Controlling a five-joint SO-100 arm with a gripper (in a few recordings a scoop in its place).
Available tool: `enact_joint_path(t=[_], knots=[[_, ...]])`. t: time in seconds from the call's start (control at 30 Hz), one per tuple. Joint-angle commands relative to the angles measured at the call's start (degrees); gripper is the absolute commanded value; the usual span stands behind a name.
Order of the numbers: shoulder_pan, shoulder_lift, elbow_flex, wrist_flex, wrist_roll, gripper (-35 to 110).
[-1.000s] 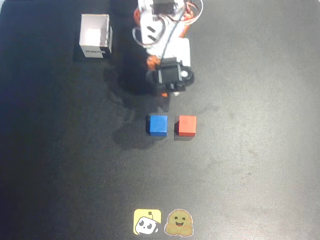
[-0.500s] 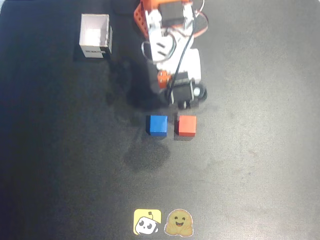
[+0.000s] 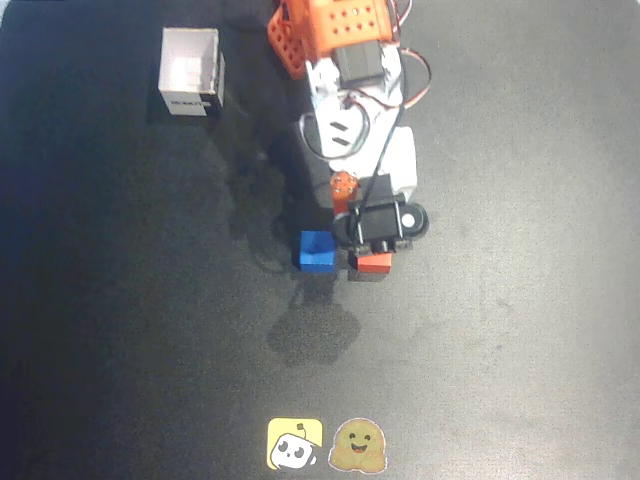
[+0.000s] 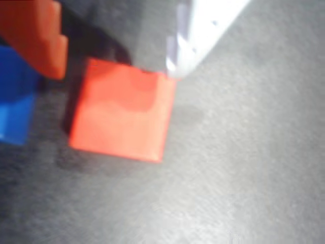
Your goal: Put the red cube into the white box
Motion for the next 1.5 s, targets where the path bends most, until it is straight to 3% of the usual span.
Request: enact_joint_path(t=[0.0,0.63,1.47], knots=[[-1.3,-2.4,-2.7,-2.5,1.9,15],[-1.7,-9.1,-5.4,-4.3,2.1,22],[-3.1,-15.1,-4.8,-8.2,4.6,21]])
